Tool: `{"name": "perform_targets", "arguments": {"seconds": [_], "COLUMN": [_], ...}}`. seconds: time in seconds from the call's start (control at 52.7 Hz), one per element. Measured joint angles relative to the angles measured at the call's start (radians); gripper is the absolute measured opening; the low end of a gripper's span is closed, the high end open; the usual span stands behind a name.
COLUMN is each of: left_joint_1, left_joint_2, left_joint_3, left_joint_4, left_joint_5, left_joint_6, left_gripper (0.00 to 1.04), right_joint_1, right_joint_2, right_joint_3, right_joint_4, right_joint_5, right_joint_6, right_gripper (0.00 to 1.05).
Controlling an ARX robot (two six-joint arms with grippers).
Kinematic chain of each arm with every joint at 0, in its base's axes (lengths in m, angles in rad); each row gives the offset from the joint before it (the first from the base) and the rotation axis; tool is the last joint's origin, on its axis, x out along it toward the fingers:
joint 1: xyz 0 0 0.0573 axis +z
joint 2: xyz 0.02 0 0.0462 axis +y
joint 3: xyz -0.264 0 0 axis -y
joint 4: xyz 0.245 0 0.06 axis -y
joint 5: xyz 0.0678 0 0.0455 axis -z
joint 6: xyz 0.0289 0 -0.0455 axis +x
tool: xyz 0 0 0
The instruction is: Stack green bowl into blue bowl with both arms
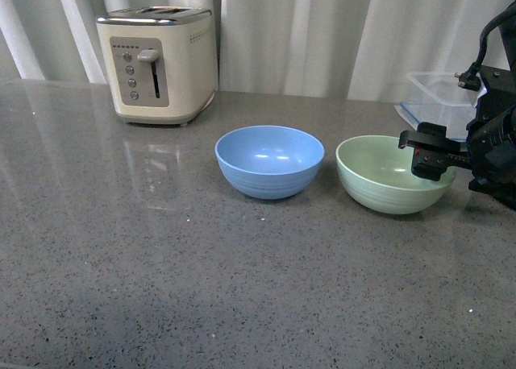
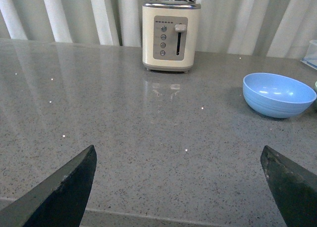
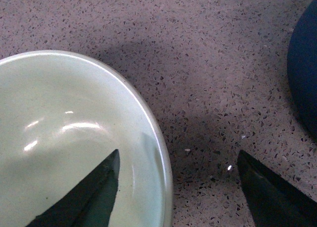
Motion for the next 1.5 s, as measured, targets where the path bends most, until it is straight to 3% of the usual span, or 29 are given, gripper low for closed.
{"name": "perform_targets", "arguments": {"seconds": [0.171, 0.436, 0.796, 1.233, 1.498], "left_joint_1": [0.000, 0.000, 0.000, 0.000, 0.000], "left_joint_2": [0.000, 0.000, 0.000, 0.000, 0.000], "left_joint_3": [0.000, 0.000, 0.000, 0.000, 0.000], "left_joint_4": [0.000, 0.000, 0.000, 0.000, 0.000], "left_joint_5": [0.000, 0.000, 0.000, 0.000, 0.000], "left_joint_6": [0.000, 0.000, 0.000, 0.000, 0.000], "left_gripper": [0.98, 0.98, 0.98, 0.98, 0.98], "right_joint_1": [0.000, 0.001, 0.024, 0.253, 0.290], "right_joint_2": [0.004, 0.003, -0.074, -0.018, 0.109], "right_joint_3": [0.016, 0.024, 0.060, 0.325, 0.412], "right_joint_4": [-0.021, -0.039, -0.095, -0.151, -0.185], "right_joint_5": [0.007, 0.021, 0.029, 0.026, 0.037], "right_joint_6": [0.000, 0.000, -0.055, -0.093, -0.101], "right_gripper": [0.33, 0.02, 0.02, 0.02, 0.02]}}
